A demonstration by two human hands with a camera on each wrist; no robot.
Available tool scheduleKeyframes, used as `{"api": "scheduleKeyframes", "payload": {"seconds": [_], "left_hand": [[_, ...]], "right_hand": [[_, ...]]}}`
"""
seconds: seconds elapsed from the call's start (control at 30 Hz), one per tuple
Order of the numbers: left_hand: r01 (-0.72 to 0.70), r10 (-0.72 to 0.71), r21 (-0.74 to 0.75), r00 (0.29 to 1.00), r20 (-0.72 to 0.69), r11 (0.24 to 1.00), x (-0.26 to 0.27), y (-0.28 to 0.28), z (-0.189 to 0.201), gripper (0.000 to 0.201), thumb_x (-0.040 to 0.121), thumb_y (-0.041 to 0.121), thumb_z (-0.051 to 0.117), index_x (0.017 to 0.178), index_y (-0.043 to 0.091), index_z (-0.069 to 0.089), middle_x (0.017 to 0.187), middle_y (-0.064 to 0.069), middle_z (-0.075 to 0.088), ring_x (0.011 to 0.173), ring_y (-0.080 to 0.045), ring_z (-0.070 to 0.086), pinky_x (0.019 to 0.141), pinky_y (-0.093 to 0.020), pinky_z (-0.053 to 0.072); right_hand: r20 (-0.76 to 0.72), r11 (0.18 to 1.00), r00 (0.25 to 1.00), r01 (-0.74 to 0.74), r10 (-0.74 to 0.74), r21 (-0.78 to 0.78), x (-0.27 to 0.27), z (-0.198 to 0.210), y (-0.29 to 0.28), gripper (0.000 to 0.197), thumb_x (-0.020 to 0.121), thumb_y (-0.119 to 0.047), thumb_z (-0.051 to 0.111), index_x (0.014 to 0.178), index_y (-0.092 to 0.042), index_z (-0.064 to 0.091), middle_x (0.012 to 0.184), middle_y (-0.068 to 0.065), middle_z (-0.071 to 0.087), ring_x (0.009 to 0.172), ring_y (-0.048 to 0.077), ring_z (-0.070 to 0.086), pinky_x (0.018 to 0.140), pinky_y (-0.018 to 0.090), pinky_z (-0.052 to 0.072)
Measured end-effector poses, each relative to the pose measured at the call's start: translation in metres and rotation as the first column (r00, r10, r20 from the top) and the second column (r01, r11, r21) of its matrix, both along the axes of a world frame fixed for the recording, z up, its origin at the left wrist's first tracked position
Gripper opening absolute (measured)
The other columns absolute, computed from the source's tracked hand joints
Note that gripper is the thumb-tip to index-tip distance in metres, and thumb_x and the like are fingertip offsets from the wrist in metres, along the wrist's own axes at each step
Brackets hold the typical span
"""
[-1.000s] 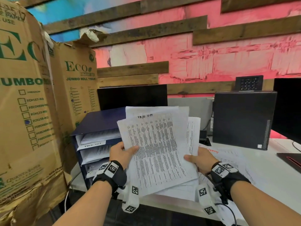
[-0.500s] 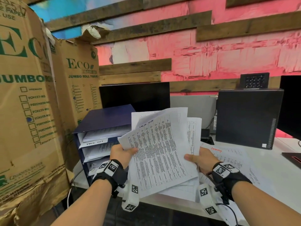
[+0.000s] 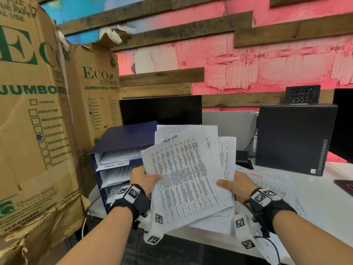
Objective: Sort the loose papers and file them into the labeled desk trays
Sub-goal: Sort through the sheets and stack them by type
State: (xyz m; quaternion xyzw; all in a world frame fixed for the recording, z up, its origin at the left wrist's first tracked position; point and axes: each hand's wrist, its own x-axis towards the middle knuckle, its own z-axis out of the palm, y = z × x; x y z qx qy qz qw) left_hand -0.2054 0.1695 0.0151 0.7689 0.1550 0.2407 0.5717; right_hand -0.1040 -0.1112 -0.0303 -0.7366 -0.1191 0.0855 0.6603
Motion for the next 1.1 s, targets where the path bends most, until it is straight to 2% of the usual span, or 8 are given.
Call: {"api": "scheduleKeyframes", "payload": {"seconds": [0.13,0.43,0.53,0.63,0.73,0.87,1.0,1.1], "left_hand": [[0.001,-0.001,0.026,1.000,-0.010,1.000,0.000,0.000,0.001,0.033,0.078,-0.001,0.073,0.110,0.005,0.067,0.111,-0.011,0.069,0.083,-0.018,0.064,0.070,-0.026,0.052],[-0.001,0.001,0.008,1.000,0.024,1.000,-0.002,0.002,0.001,0.037,0.077,-0.002,0.073,0.113,0.004,0.064,0.108,-0.009,0.069,0.078,-0.014,0.062,0.058,-0.016,0.046],[-0.004,0.004,-0.007,1.000,0.022,1.000,-0.004,0.002,0.000,0.033,0.077,-0.003,0.073,0.109,0.004,0.067,0.098,-0.005,0.068,0.076,-0.014,0.063,0.055,-0.017,0.048],[-0.038,0.038,-0.005,0.999,0.026,0.999,0.000,0.007,-0.002,0.026,0.077,0.001,0.074,0.102,0.007,0.071,0.099,-0.005,0.071,0.081,-0.019,0.068,0.067,-0.032,0.057],[-0.069,0.069,0.002,0.997,0.038,0.998,0.002,0.010,-0.003,0.021,0.079,0.003,0.073,0.099,0.007,0.072,0.099,-0.010,0.073,0.085,-0.023,0.070,0.080,-0.041,0.058],[-0.037,0.037,0.004,0.999,0.036,0.999,0.001,0.012,-0.008,0.023,0.082,0.001,0.070,0.104,0.004,0.070,0.104,-0.011,0.071,0.090,-0.024,0.068,0.083,-0.041,0.057],[-0.011,0.011,0.002,0.999,-0.033,1.000,0.001,0.015,-0.014,0.021,0.086,0.002,0.065,0.107,0.003,0.068,0.107,-0.013,0.070,0.095,-0.027,0.067,0.086,-0.044,0.055],[-0.001,-0.001,-0.028,0.996,-0.087,1.000,0.001,0.020,-0.015,0.014,0.090,0.007,0.059,0.101,0.006,0.069,0.102,-0.012,0.071,0.092,-0.029,0.068,0.084,-0.048,0.056]], "right_hand": [[-0.009,1.000,1.000,-0.002,0.002,-0.005,-0.002,0.002,0.000,0.024,0.080,-0.007,0.072,0.101,-0.017,0.067,0.109,0.008,0.070,0.100,0.029,0.067,0.089,0.052,0.052],[-0.031,0.999,0.999,-0.021,0.022,0.032,-0.001,0.000,0.000,0.030,0.079,-0.007,0.073,0.108,-0.013,0.067,0.111,0.010,0.070,0.102,0.032,0.066,0.089,0.055,0.051],[-0.024,1.000,0.999,-0.021,0.021,0.008,-0.003,0.000,0.000,0.029,0.079,-0.010,0.074,0.107,-0.015,0.068,0.109,0.009,0.071,0.101,0.032,0.066,0.087,0.056,0.052],[-0.020,0.999,1.000,-0.024,0.024,0.025,-0.006,0.000,0.000,0.028,0.078,-0.010,0.074,0.105,-0.016,0.068,0.110,0.009,0.070,0.102,0.031,0.066,0.091,0.055,0.050],[-0.015,0.998,0.999,-0.030,0.031,0.051,-0.007,-0.001,-0.001,0.030,0.074,-0.012,0.078,0.102,-0.016,0.069,0.111,0.009,0.070,0.103,0.031,0.066,0.093,0.055,0.049],[-0.033,0.997,0.999,-0.033,0.035,0.073,-0.009,0.000,-0.003,0.064,0.047,-0.037,0.091,0.103,-0.016,0.069,0.109,0.010,0.071,0.102,0.031,0.066,0.091,0.054,0.050],[-0.043,0.998,0.999,-0.014,0.017,0.057,-0.016,0.004,-0.004,0.029,0.076,-0.020,0.075,0.104,-0.016,0.068,0.114,0.012,0.068,0.105,0.031,0.065,0.095,0.055,0.048],[-0.043,0.996,0.999,0.004,0.000,0.089,-0.019,0.008,-0.001,0.019,0.084,-0.010,0.068,0.102,-0.015,0.066,0.115,0.014,0.067,0.105,0.032,0.064,0.097,0.054,0.046]]}}
